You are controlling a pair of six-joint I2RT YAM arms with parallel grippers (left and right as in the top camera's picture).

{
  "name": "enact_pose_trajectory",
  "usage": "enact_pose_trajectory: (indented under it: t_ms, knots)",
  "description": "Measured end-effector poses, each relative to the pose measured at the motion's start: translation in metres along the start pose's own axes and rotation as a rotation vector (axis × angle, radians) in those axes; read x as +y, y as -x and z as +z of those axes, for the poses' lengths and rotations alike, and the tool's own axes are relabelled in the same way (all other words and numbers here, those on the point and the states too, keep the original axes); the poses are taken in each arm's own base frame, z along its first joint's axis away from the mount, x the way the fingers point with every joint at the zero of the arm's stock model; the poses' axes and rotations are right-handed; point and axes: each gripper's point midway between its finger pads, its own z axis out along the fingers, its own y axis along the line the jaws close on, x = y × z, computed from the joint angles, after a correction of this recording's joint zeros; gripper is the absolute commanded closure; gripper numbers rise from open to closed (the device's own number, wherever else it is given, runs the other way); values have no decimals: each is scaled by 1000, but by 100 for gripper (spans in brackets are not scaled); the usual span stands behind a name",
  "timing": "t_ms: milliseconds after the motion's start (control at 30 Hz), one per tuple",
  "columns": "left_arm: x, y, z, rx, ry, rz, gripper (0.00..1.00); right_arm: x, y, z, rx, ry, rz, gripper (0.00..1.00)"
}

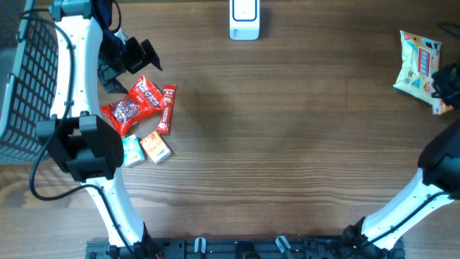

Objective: Scan the item barcode
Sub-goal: 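Carry the Kleenex pack to the right corner beside the wipes and release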

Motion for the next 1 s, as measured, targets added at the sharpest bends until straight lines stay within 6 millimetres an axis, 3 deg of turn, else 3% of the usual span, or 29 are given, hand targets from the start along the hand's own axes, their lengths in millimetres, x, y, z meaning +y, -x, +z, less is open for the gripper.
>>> enact_pose_trajectory:
  t_ms: [167,200,233,400,500,600,700,733,800,833,900,1000]
  knots:
    - [0,0,0,0,0,0,0,0,2,1,1,15,-61,36]
    - [0,0,0,0,0,0,0,1,0,1,8,23,-76,22]
    - [0,0,0,0,0,0,0,2,-3,1,24,28,-91,1]
    - [0,0,0,0,0,0,0,12,-14,-8,87,96,-111,0]
    - [0,0,0,-2,-1,1,0,25,-13,-31,91,195,-103,0]
    - [-1,1,0,-6,-3,2,0,42,-3,-100,28,382,-97,0]
    - [-1,2,0,-8,-3,2,0,56,-5,-203,-77,606,-146,0]
    - [-1,2,0,-8,-4,2,0,60,-12,-239,-115,678,-189,0]
    - [-1,3,0,-10,-5,3,0,66,-33,-284,-145,760,-262,0]
    - [-1,3,0,-10,-4,3,0,70,-54,-310,-142,810,-326,0]
    - [0,1,0,-4,-2,1,0,77,-86,-332,-110,858,-412,0]
    - [3,-6,0,26,11,-7,0,89,-130,-333,2,871,-520,0]
